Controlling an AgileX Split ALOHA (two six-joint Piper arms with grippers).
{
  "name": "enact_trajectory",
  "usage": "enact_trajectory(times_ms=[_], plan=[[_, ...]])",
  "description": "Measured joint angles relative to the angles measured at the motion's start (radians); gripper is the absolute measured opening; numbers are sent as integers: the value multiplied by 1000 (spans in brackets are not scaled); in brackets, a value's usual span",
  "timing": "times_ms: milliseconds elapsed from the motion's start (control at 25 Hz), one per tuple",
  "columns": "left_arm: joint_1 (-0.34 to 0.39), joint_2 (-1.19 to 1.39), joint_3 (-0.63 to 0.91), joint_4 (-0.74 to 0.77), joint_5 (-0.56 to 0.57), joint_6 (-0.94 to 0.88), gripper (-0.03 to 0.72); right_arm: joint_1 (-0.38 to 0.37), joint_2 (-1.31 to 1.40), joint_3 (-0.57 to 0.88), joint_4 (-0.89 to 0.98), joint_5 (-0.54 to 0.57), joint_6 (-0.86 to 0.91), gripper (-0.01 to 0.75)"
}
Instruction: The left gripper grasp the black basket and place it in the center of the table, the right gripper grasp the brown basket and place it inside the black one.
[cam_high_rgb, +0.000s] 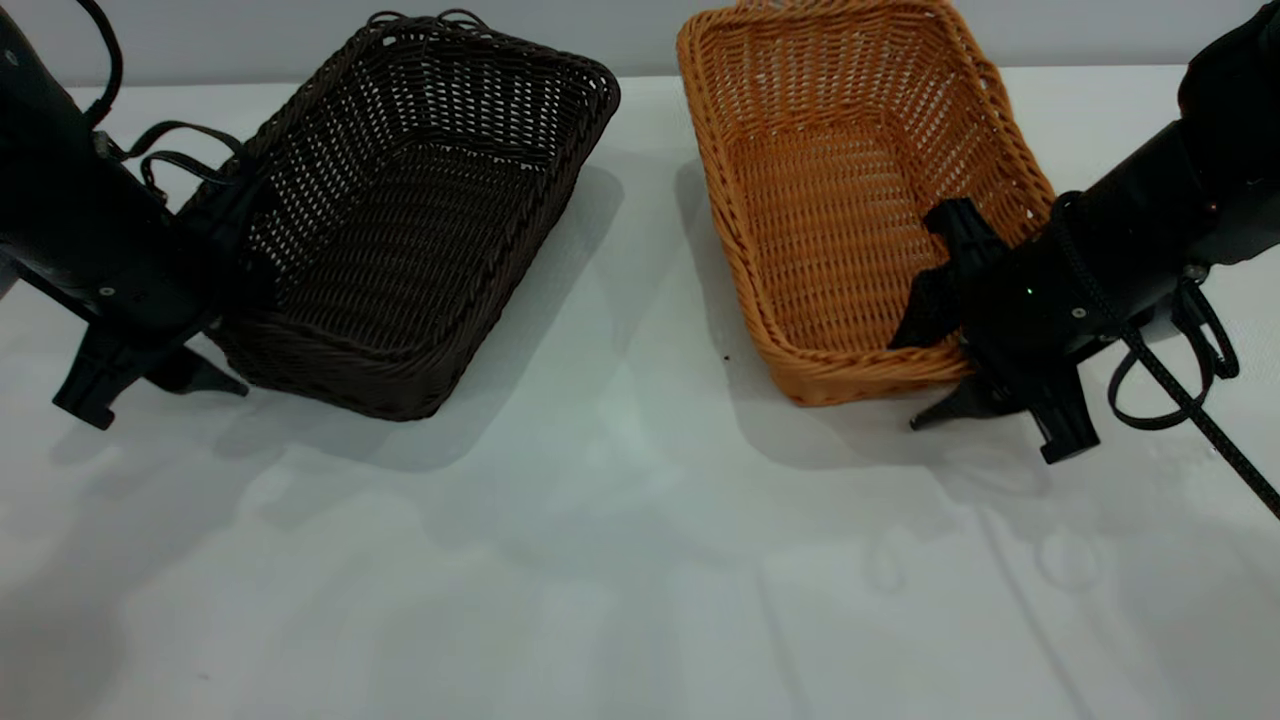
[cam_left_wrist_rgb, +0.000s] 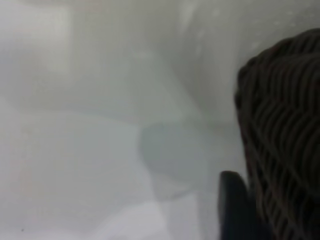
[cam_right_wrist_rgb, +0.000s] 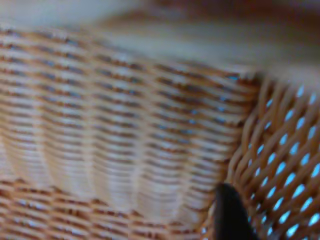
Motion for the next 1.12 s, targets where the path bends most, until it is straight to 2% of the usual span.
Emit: enact_trajectory(times_ms=[80, 200, 360, 480, 600, 720, 920, 1040, 1120], plan=[[0, -1, 0, -3, 0, -1, 178, 0, 1, -2, 3, 21, -12, 235], [1, -20, 0, -12, 7, 31, 89, -6, -8, -7, 4, 31, -39, 220], [7, -73, 3, -1, 54, 240, 85, -47, -63, 0, -16, 39, -83, 216], [24, -114, 3, 4, 80, 416, 85, -126, -156, 3, -77, 39, -125, 214], [28, -116, -17, 4, 122, 567, 85, -217, -246, -24, -251, 77, -133, 213], [19, -79, -92, 5, 225, 705, 85, -275, -293, -85, -522, 212, -54, 214], [10, 19, -278, 8, 383, 815, 85, -286, -305, -212, -991, 501, 68, 214], [10, 81, -377, 9, 461, 872, 85, -286, -305, -264, -1152, 615, 74, 214], [10, 113, -428, 8, 515, 913, 85, -286, -305, -285, -1214, 652, 56, 214]])
